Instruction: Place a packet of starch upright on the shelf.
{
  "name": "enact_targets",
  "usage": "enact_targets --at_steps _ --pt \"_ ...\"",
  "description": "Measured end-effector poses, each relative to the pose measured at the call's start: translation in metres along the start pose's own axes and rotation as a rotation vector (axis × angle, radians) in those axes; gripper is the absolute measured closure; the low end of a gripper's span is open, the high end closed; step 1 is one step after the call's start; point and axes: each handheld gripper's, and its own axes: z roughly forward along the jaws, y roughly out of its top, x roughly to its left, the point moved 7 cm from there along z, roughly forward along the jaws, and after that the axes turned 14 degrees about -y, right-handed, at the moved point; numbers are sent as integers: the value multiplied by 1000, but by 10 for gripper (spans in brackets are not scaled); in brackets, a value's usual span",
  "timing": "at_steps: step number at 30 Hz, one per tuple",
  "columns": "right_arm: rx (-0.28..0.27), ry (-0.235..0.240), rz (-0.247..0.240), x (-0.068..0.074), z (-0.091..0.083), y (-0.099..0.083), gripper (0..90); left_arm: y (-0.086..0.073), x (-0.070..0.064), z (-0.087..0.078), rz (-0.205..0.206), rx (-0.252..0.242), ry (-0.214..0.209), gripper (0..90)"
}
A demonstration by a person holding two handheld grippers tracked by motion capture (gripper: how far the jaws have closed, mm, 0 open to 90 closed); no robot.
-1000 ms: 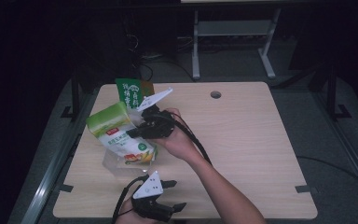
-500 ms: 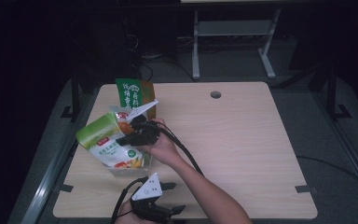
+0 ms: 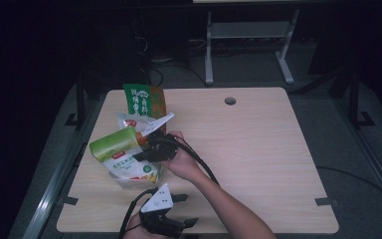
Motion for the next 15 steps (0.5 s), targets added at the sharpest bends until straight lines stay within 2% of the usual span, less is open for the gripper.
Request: enact_targets --at_steps 10,15 --pt "32 2 -23 -1 -3 -8 877 -2 4 0 0 14 22 272" --pt "69 -4 -22 -4 -3 -21 878 -3 8 0 -11 15 30 272"
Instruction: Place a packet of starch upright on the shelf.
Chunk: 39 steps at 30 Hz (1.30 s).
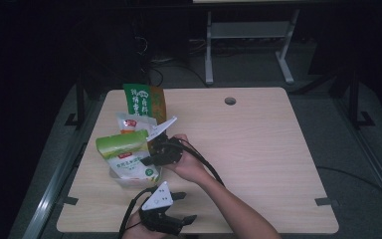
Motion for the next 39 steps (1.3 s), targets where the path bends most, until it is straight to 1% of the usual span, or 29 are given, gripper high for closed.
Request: enact_targets --at_steps 2,5,6,7,8,9,10,11,12,13,14,16,19,20,23,28,30,31,33,34,35,38,39 --pt "9 13 22 -3 0 -7 878 0 0 1 1 0 1 272" --pt "16 16 31 -5 0 -12 874 0 0 2 2 4 -1 272" --pt "19 16 27 -5 0 -12 865 0 0 3 3 5 -1 272" --pt "23 15 21 -5 0 -11 849 0 0 3 2 5 -1 272" --pt "22 14 17 -5 -1 -10 800 0 0 3 2 5 0 272" --pt "10 19 28 -5 -3 -8 764 0 0 3 1 3 0 272" --pt "-11 11 35 -7 -6 -5 722 0 1 3 0 2 -1 272" --pt "-27 7 43 -9 -10 -2 721 -1 1 3 -2 3 0 272" --pt "-48 9 46 -10 -14 1 727 -1 1 3 -2 3 -1 271" --pt "-57 15 61 -11 -16 3 735 -1 1 3 -5 3 -2 272" --pt "-65 11 64 -12 -19 5 751 -1 1 3 -5 4 -2 272" --pt "-61 6 60 -13 -23 7 787 -1 1 4 -2 8 -1 272" --pt "-44 10 52 -12 -22 6 853 -1 3 3 5 15 13 272" --pt "-40 11 48 -12 -21 5 876 -1 4 3 2 13 16 272" --pt "-36 0 34 -11 -21 4 890 -1 7 2 -3 4 26 272" --pt "-32 -11 42 -12 -21 3 884 0 12 0 5 9 40 272" --pt "-33 -11 38 -12 -22 3 859 0 14 0 8 11 48 272" --pt "-36 -7 42 -11 -23 3 828 0 14 0 9 11 49 271" --pt "-39 -14 36 -13 -24 2 789 0 16 0 9 12 51 272" --pt "-39 -7 39 -14 -25 2 748 0 16 0 10 15 54 272" --pt "-44 -2 43 -14 -27 2 738 -1 17 0 2 14 53 272" --pt "-57 0 64 -18 -35 1 698 0 19 0 3 16 58 271" --pt "-58 -3 60 -20 -37 0 689 0 20 0 4 17 61 270"
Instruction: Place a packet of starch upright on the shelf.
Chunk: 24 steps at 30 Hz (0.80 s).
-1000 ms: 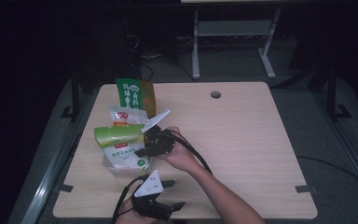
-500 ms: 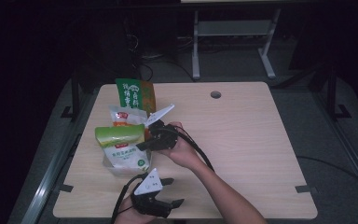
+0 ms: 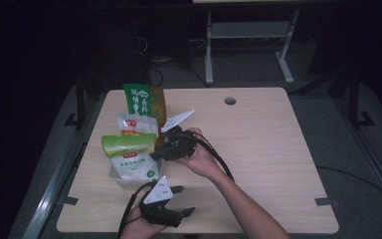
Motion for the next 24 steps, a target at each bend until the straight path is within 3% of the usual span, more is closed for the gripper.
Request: enact_targets --at_steps 8,24 --pt "12 -26 13 -12 -17 -10 567 0 2 1 1 2 9 269" --pt "42 -101 83 -48 -49 -39 478 0 6 0 3 10 23 267"
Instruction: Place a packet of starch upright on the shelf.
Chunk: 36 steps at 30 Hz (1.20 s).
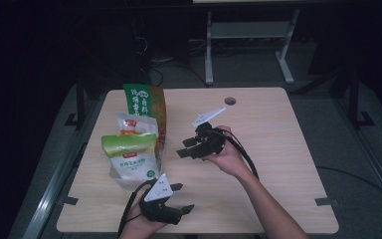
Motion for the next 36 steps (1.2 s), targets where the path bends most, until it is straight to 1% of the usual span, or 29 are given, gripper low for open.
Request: enact_targets --at_steps 4,9,15,19,20,22,23,30,32,36 --pt "10 -18 17 -9 -5 -6 465 0 1 0 -5 -12 1 266" --pt "16 -39 35 -19 -13 -15 448 1 2 -2 -6 -14 5 266" --pt "23 -63 57 -31 -25 -24 435 0 3 -1 -10 -13 4 266" --pt "39 -80 69 -38 -32 -30 424 1 3 -1 -11 -17 3 266" --pt "43 -88 67 -40 -34 -31 421 1 4 -1 -4 -16 5 266" --pt "43 -93 77 -42 -38 -33 420 0 4 -1 -4 -9 4 266" --pt "43 -101 75 -44 -40 -34 420 0 5 -1 -6 -8 4 265" --pt "40 -108 109 -51 -47 -43 411 0 6 -2 -13 -7 7 265" --pt "44 -109 115 -52 -48 -46 407 0 7 -3 -4 -6 10 265" --pt "53 -115 131 -55 -52 -52 405 0 8 -3 -5 -8 12 265"
